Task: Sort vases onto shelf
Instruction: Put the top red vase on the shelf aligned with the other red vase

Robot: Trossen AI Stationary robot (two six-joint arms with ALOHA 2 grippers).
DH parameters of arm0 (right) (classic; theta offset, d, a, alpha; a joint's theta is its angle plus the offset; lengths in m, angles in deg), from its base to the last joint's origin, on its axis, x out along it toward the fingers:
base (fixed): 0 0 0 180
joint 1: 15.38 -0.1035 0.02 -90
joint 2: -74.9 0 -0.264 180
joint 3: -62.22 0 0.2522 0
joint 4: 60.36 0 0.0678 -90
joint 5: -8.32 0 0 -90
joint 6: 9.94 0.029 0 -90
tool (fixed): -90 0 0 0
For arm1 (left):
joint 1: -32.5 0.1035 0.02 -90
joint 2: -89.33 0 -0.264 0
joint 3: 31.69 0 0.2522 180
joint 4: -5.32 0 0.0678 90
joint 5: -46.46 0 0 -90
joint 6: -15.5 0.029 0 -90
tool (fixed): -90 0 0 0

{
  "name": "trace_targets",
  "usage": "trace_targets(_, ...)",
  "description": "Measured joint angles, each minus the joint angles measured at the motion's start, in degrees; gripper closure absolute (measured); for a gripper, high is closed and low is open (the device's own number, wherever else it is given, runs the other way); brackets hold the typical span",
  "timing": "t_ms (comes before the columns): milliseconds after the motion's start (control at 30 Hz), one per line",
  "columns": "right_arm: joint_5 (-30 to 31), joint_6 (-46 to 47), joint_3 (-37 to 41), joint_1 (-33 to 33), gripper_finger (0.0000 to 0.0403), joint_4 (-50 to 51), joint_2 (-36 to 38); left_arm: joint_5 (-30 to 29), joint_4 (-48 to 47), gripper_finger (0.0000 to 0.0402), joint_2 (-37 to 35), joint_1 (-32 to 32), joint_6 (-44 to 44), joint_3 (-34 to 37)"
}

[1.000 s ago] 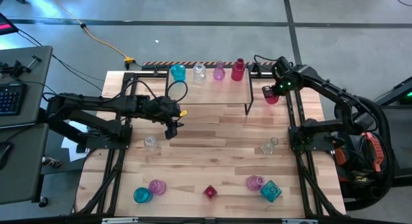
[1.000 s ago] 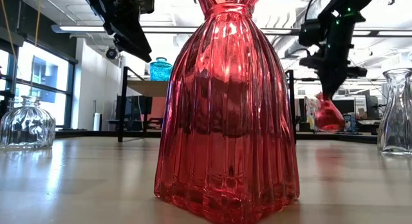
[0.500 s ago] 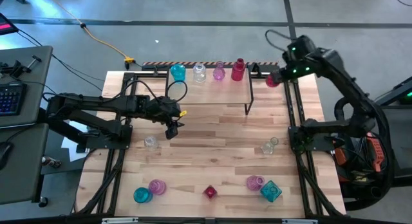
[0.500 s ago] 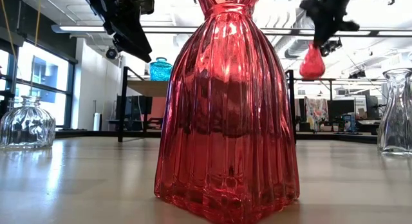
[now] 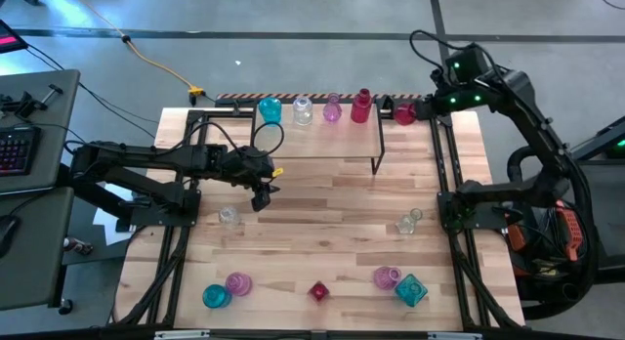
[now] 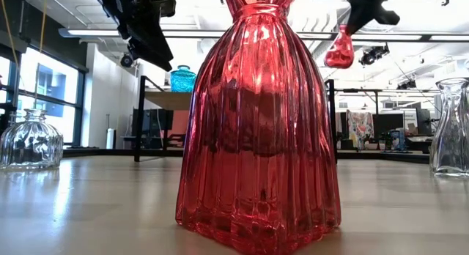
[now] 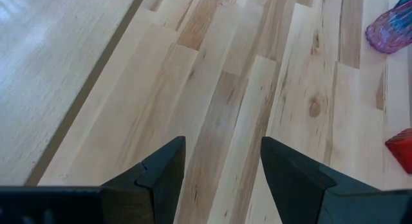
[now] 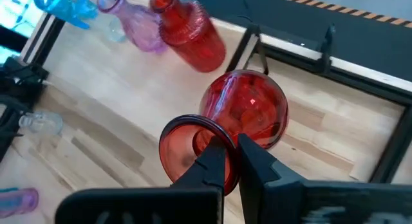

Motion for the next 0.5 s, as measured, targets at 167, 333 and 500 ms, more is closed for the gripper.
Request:
trace_targets(167,-0.24,3.12,0.00,-2.22,0.0403,-3.99,-1.27,-0.04,0.00,0.0209,0.00,-0.01,0.00,0.00)
trace_targets(333,-0.31,3.84,0.00,-5.18,0.0403,-6.83,-3.32,-0.17,0.00,0.0209,0.00,0.00,-0.01,0.00)
trace_targets(500,-0.49,3.84,0.00,-7.97,0.0403,-10.21,-5.30,-0.17,0.00,0.0209,0.00,-0.01,-0.15,0.00)
